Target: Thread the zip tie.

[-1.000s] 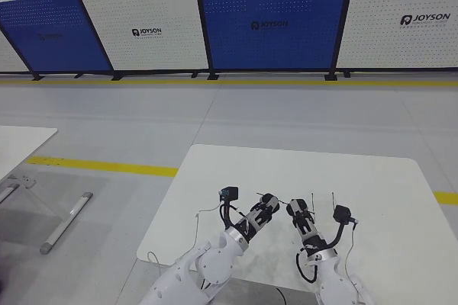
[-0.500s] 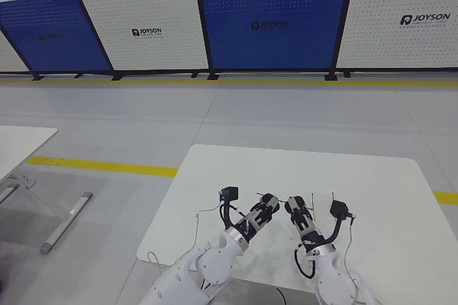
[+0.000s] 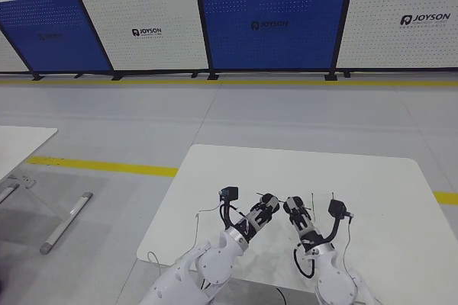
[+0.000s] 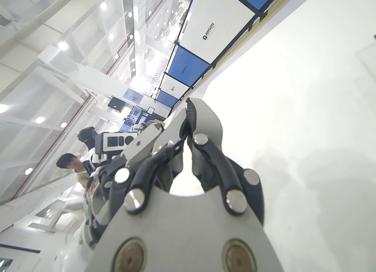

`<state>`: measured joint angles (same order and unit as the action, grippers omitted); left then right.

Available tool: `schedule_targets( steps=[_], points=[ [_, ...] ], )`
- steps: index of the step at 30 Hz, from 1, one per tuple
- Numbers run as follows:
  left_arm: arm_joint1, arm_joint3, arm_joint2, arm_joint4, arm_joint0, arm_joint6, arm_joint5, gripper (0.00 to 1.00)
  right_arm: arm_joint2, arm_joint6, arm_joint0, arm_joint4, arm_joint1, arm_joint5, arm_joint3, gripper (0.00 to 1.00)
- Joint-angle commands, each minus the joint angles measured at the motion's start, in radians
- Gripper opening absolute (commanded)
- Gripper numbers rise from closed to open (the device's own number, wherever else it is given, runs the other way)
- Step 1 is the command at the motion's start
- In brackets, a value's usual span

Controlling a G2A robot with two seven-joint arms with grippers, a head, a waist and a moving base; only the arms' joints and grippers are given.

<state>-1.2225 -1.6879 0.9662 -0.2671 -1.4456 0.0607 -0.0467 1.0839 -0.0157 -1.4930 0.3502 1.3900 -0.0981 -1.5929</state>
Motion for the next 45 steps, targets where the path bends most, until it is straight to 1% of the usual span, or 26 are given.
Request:
schedule_targets(
  steps=[1, 5, 13, 17, 19, 21, 22, 28, 29, 33, 35, 37, 38, 39, 45],
  points=[
    [0.0, 0.0, 0.0, 0.0, 0.0, 0.0, 0.0, 0.0, 0.001, -0.001, -0.002, 0.001, 0.0, -0.003, -0.001, 0.09],
    [0.0, 0.0, 0.0, 0.0, 0.0, 0.0, 0.0, 0.0, 0.003, -0.002, -0.008, 0.003, -0.001, -0.011, -0.004, 0.12],
    [0.0, 0.0, 0.0, 0.0, 0.0, 0.0, 0.0, 0.0, 0.006, 0.001, -0.017, 0.01, -0.001, -0.02, -0.007, 0.12],
    [0.0, 0.0, 0.0, 0.0, 0.0, 0.0, 0.0, 0.0, 0.008, 0.003, -0.025, 0.017, -0.003, -0.028, -0.01, 0.17],
    [0.0, 0.0, 0.0, 0.0, 0.0, 0.0, 0.0, 0.0, 0.01, 0.004, -0.029, 0.019, -0.003, -0.031, -0.011, 0.22],
    [0.0, 0.0, 0.0, 0.0, 0.0, 0.0, 0.0, 0.0, 0.012, 0.007, -0.034, 0.021, -0.004, -0.036, -0.014, 0.22],
    [0.0, 0.0, 0.0, 0.0, 0.0, 0.0, 0.0, 0.0, 0.013, 0.009, -0.036, 0.022, -0.004, -0.038, -0.015, 0.2],
    [0.0, 0.0, 0.0, 0.0, 0.0, 0.0, 0.0, 0.0, 0.017, 0.018, -0.044, 0.021, -0.004, -0.047, -0.019, 0.16],
    [0.0, 0.0, 0.0, 0.0, 0.0, 0.0, 0.0, 0.0, 0.017, 0.018, -0.044, 0.021, -0.004, -0.047, -0.019, 0.13],
    [0.0, 0.0, 0.0, 0.0, 0.0, 0.0, 0.0, 0.0, 0.019, 0.019, -0.045, 0.021, -0.004, -0.049, -0.02, 0.13],
    [0.0, 0.0, 0.0, 0.0, 0.0, 0.0, 0.0, 0.0, 0.02, 0.017, -0.045, 0.02, -0.005, -0.051, -0.02, 0.15],
    [0.0, 0.0, 0.0, 0.0, 0.0, 0.0, 0.0, 0.0, 0.024, 0.016, -0.045, 0.016, -0.005, -0.053, -0.021, 0.12],
    [0.0, 0.0, 0.0, 0.0, 0.0, 0.0, 0.0, 0.0, 0.025, 0.015, -0.045, 0.015, -0.005, -0.054, -0.021, 0.08],
    [0.0, 0.0, 0.0, 0.0, 0.0, 0.0, 0.0, 0.0, 0.026, 0.015, -0.045, 0.014, -0.005, -0.055, -0.022, 0.0],
    [0.0, 0.0, 0.0, 0.0, 0.0, 0.0, 0.0, 0.0, 0.024, 0.013, -0.037, 0.018, -0.004, -0.043, -0.019, 0.0]
  ],
)
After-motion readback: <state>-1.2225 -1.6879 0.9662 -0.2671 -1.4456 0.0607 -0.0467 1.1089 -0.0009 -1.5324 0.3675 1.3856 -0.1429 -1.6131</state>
